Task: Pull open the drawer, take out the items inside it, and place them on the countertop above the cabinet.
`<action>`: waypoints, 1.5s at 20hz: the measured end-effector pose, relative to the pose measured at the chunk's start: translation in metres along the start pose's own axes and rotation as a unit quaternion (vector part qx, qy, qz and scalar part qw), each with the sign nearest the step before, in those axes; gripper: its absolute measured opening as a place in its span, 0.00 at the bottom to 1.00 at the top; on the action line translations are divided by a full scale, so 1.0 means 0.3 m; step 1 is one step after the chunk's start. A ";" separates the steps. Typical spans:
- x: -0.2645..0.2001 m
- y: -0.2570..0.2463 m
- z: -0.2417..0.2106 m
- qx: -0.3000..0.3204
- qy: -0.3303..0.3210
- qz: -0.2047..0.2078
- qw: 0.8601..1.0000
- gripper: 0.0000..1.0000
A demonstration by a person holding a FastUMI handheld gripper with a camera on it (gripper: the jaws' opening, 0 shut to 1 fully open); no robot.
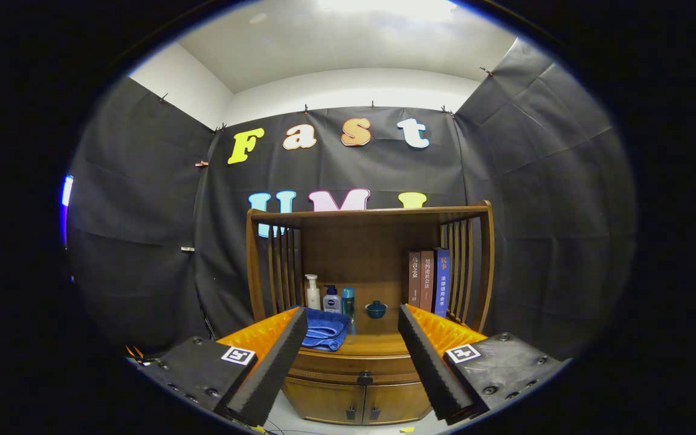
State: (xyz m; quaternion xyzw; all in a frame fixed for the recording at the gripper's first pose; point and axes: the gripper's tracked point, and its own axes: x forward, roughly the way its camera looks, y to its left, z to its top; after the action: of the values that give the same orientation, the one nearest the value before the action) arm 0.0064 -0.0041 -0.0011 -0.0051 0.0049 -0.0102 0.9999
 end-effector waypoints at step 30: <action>0.225 -0.039 -0.459 0.016 0.110 -0.003 0.994 0.99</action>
State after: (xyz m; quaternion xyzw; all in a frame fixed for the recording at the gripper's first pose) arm 0.0723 -0.0185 -0.1393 0.0120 0.1143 -0.0133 0.9933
